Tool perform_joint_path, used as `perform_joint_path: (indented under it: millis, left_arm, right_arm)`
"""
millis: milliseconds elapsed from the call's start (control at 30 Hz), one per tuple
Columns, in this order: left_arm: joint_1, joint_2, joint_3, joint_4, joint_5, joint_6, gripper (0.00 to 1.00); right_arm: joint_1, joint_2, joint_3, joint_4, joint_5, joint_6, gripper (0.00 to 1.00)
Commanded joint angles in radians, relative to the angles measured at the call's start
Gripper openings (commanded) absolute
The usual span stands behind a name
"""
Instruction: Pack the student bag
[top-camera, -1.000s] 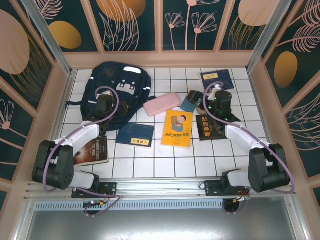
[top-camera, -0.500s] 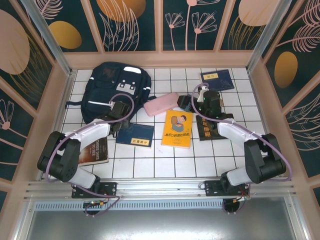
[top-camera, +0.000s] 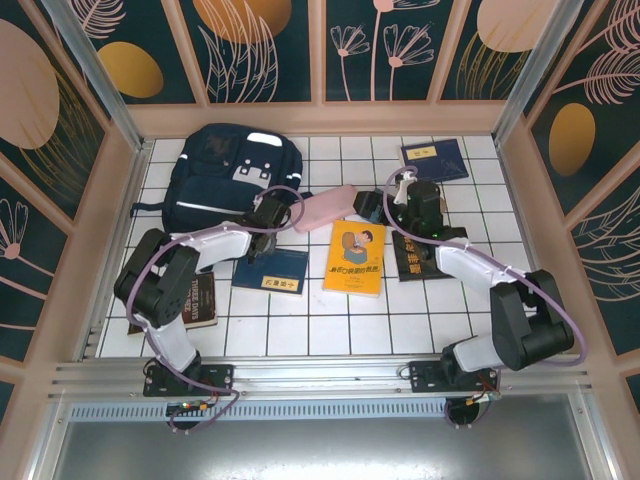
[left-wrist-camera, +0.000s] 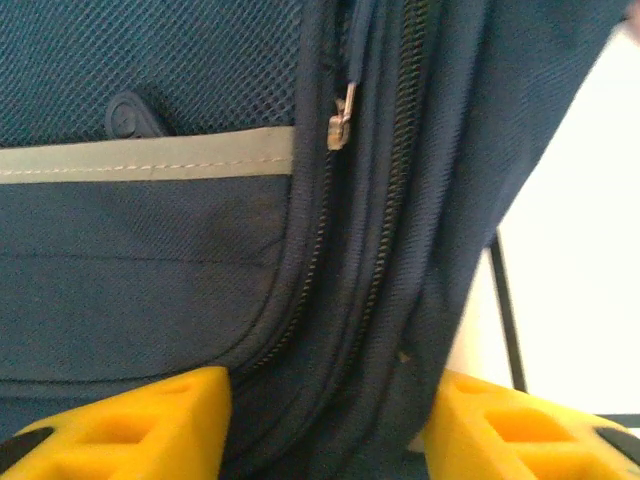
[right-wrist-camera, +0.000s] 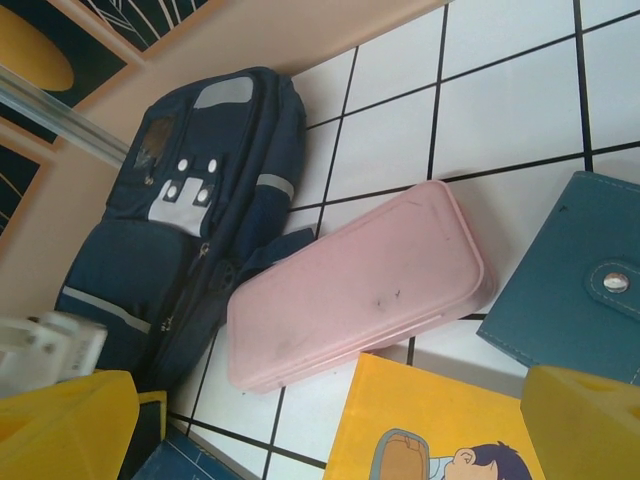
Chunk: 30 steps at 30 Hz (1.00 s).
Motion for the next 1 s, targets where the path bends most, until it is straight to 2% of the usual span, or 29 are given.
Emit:
perform_joint_path:
  millis: [0, 100, 133, 267, 433, 567, 800, 900, 967]
  left_arm:
    - [-0.008, 0.05, 0.023, -0.024, -0.032, 0.021, 0.3]
    - [-0.033, 0.053, 0.032, -0.004, -0.008, 0.02, 0.03]
    - [-0.045, 0.053, 0.039, 0.004, 0.011, 0.014, 0.0]
    - [-0.095, 0.056, 0.05, 0.067, 0.139, -0.02, 0.0]
    - [-0.191, 0.128, 0.134, 0.083, 0.217, -0.095, 0.0]
    - [-0.273, 0.194, 0.225, 0.071, 0.258, -0.15, 0.0]
    - [-0.327, 0.248, 0.338, 0.153, 0.407, -0.273, 0.0]
    - [-0.334, 0.265, 0.396, 0.124, 0.363, -0.286, 0.0]
    - [-0.334, 0.268, 0.412, 0.086, 0.291, -0.277, 0.0]
  right_arm:
    - [0.008, -0.047, -0.013, 0.008, -0.005, -0.003, 0.99]
    - [0.001, -0.071, -0.017, -0.008, 0.031, 0.001, 0.99]
    - [-0.007, -0.08, -0.019, -0.018, 0.048, 0.005, 0.99]
    - [-0.081, -0.116, -0.044, -0.045, 0.109, 0.064, 0.99]
    - [-0.233, -0.199, -0.146, 0.029, 0.049, 0.192, 0.99]
    - [-0.245, -0.258, -0.164, 0.018, 0.1, 0.192, 0.99]
    - [-0.266, -0.28, -0.185, 0.028, 0.099, 0.213, 0.99]
    - [-0.267, -0.273, -0.185, 0.031, 0.078, 0.211, 0.99]
    - [-0.268, -0.269, -0.187, 0.037, 0.072, 0.212, 0.99]
